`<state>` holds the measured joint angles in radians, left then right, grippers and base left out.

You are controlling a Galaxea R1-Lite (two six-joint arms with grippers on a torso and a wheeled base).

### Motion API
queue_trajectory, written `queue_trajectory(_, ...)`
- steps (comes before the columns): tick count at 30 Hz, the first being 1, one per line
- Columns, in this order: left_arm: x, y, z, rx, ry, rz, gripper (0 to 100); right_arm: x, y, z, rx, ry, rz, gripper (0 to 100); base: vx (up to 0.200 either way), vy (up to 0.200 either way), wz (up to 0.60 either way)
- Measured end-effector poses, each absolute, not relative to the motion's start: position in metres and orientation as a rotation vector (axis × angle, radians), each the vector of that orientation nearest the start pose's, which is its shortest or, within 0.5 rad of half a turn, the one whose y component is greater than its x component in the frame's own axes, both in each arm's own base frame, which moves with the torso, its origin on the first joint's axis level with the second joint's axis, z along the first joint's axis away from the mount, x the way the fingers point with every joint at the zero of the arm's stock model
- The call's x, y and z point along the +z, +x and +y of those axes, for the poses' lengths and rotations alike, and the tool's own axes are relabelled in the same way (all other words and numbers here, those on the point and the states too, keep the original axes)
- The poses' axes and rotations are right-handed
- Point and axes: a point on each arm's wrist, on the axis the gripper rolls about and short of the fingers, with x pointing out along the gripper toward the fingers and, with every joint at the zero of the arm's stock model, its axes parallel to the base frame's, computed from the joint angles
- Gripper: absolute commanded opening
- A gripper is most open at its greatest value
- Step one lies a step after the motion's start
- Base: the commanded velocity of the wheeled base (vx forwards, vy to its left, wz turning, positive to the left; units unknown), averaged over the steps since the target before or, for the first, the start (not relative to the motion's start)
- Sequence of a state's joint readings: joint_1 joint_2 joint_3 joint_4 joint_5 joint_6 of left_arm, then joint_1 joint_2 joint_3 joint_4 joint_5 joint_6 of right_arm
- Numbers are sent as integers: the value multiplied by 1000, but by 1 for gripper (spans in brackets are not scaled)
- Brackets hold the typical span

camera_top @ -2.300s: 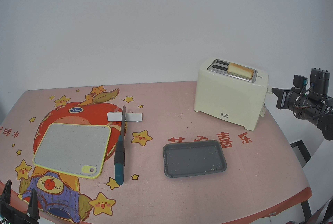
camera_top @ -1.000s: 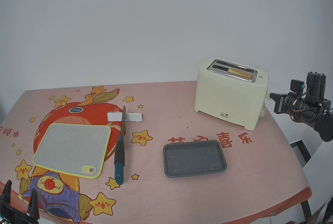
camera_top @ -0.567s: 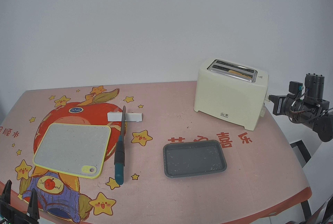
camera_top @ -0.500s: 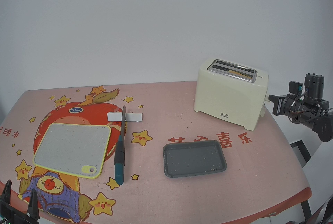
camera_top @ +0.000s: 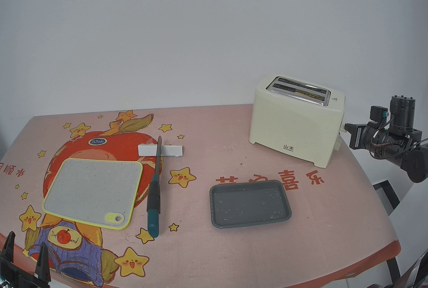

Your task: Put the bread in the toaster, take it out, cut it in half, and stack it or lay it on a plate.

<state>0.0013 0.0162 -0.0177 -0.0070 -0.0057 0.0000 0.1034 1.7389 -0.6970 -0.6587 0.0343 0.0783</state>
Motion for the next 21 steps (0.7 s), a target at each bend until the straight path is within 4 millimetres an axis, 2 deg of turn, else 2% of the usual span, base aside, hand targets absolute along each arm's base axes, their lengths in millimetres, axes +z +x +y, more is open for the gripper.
queue_trajectory(21,81,-23,0,-4,0,-9,100,142,297,31,117,58,400,0,0,0,0)
